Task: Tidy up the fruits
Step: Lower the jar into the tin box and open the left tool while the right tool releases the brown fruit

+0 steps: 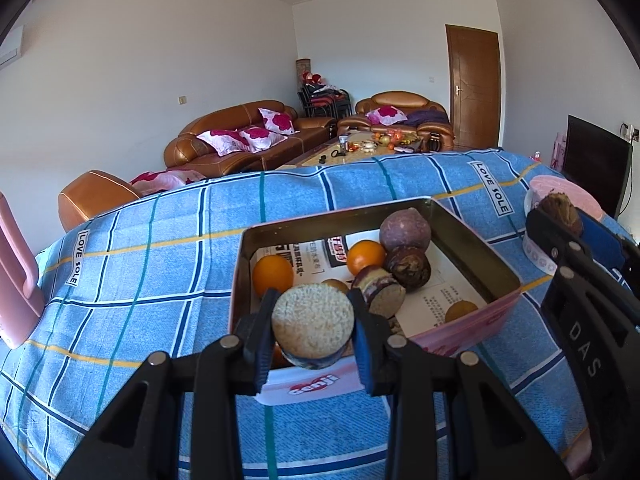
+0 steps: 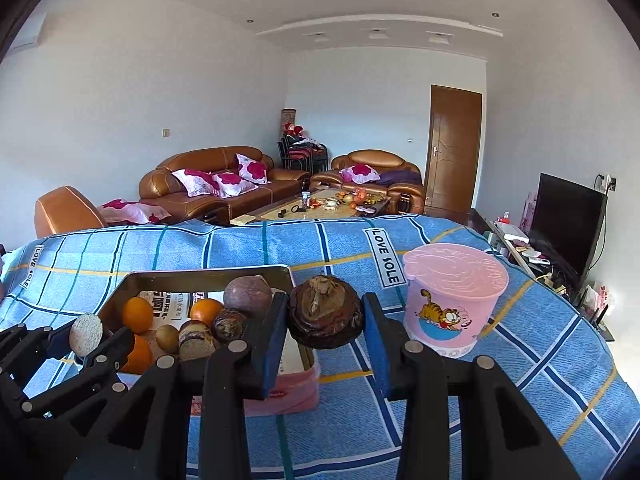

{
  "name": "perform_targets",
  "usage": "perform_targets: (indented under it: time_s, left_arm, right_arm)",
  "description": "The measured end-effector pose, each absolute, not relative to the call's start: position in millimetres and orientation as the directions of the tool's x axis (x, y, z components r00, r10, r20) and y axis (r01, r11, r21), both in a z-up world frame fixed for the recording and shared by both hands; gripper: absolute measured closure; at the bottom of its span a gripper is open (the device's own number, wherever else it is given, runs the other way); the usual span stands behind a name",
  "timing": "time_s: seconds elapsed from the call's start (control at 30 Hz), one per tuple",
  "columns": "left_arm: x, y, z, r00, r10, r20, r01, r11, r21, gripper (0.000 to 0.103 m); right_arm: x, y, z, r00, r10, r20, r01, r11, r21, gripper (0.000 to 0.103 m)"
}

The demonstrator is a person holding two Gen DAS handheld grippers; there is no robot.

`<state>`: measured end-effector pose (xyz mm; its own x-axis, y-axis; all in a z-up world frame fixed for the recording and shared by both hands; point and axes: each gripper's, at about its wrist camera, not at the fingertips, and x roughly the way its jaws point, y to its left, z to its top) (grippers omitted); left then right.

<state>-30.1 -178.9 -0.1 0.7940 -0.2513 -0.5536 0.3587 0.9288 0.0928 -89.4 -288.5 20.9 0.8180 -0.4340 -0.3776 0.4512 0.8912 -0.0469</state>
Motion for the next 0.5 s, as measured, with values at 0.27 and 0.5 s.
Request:
perform_targets:
  time_s: [0.27,0.5]
  left_arm:
    - [-14.5,-187.1,-1.2,0.778,-0.266,-0.569,0.355,0.934,0.048,0.068]
    - [-0.5,-192.4,-0.2,0.781,-0.268,-0.564,0.345,0.938,0.032,0.068]
  right_arm:
    - [-84.7,-292.1,21.1,0.807,-0.457,-0.374,0.470,0.881,-0.062,0.063]
    - [-71.3,-293.2,20.7,0.802,-0.468,-0.371,0.476,0.876,-0.076,0.063]
